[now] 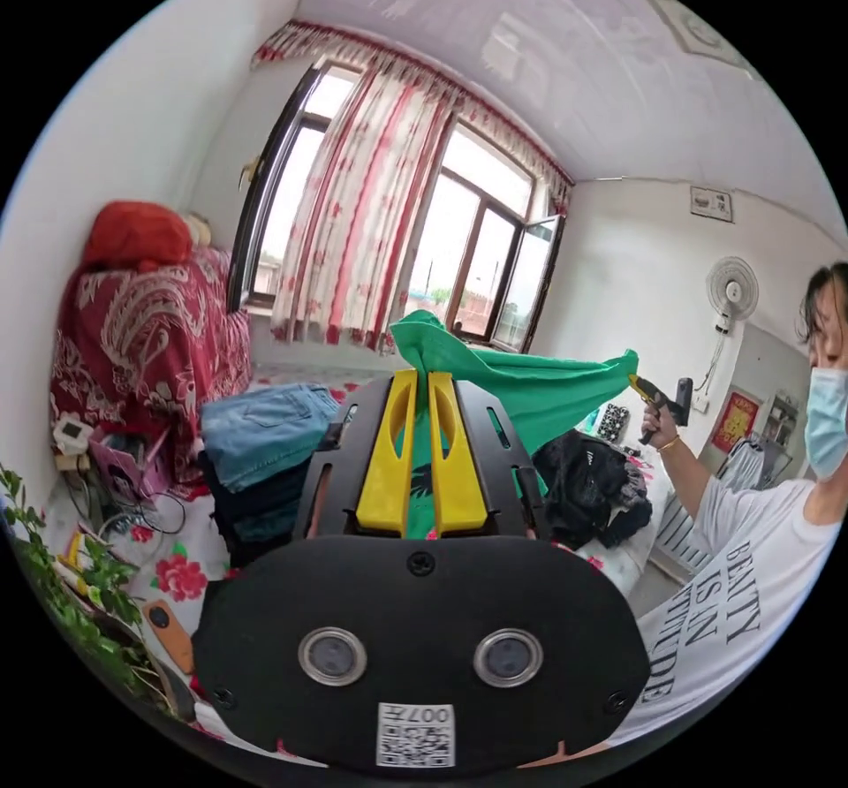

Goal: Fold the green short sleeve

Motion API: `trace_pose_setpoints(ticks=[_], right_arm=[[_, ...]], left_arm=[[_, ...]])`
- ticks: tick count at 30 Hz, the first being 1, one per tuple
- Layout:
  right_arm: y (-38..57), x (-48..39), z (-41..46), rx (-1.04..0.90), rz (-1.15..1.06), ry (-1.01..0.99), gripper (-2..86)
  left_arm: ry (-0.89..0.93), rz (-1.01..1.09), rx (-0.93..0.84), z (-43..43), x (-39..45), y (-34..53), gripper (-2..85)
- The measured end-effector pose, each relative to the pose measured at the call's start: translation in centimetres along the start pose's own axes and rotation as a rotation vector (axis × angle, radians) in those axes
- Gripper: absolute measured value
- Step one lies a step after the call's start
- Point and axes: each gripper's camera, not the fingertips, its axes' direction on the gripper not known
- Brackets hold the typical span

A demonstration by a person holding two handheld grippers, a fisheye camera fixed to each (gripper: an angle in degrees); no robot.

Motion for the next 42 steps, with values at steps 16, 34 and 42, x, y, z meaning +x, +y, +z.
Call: trace_pose_setpoints(ticks=[16,34,42], right_arm=[[32.7,-2.9,-2.9,-0.667,0.548,0.042,0.0],[30.8,8.3,14.9,-0.902,0.597,0.279,5.8],[35.1,8.3,16.8,-1.023,0.611,0.364,7.6]], left_arm=[[-0.198,-0.42,-0.657,-2.2,5.4,34.1,-0.4],[-0.291,-0.748,-0.685,13.7,-6.7,29.0,9.9],[-0.389,-0.541,-0.924,15.9,-0.9,30.6,9.2]])
